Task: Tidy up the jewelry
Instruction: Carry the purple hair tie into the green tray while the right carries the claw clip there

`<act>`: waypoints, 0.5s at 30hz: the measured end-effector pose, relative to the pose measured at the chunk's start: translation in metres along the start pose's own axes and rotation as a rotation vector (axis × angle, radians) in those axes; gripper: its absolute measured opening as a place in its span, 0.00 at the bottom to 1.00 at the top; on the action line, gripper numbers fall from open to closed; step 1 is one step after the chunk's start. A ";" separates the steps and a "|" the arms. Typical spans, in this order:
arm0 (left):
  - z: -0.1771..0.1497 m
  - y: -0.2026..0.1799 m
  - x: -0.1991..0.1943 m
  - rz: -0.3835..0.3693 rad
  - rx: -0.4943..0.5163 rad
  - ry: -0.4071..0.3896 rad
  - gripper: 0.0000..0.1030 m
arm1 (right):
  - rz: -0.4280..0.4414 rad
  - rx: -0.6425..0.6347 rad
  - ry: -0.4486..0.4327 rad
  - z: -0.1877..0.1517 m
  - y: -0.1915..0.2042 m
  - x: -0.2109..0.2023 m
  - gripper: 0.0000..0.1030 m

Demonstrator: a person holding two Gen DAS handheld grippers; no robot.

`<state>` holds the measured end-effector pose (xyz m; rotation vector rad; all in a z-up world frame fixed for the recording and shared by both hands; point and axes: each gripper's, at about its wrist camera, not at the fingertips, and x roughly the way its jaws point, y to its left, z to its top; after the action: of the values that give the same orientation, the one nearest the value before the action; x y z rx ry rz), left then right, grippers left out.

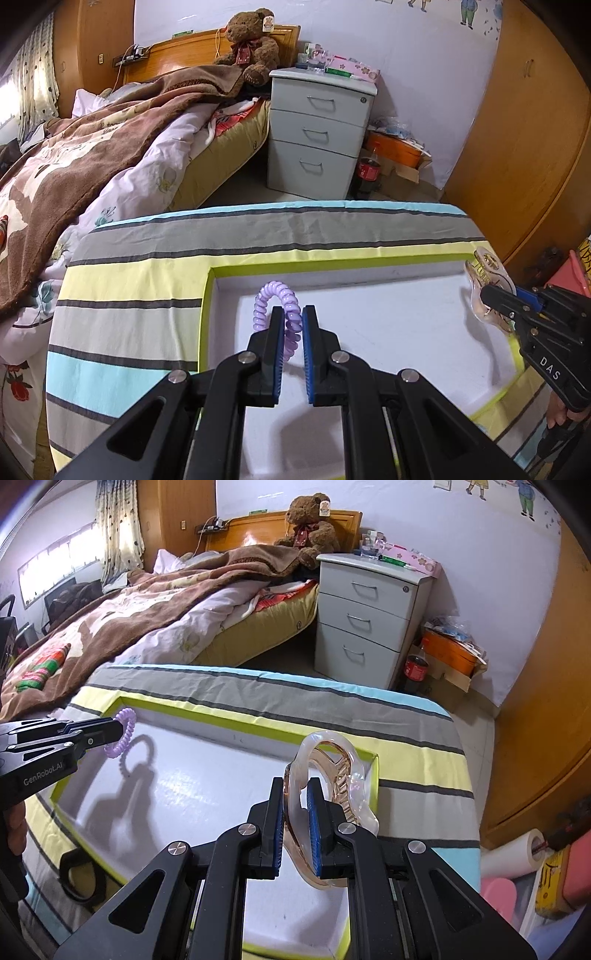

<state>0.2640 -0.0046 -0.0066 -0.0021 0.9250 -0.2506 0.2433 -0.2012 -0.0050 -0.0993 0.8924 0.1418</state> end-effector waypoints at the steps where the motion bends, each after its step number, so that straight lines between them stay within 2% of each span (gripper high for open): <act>1: 0.000 0.000 0.003 -0.002 0.001 0.004 0.10 | -0.001 0.001 0.006 0.000 0.000 0.003 0.12; 15: -0.004 -0.005 0.027 0.019 0.016 0.051 0.10 | -0.028 -0.033 0.043 -0.002 0.005 0.024 0.12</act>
<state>0.2751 -0.0147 -0.0299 0.0278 0.9738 -0.2410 0.2560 -0.1948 -0.0251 -0.1456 0.9309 0.1291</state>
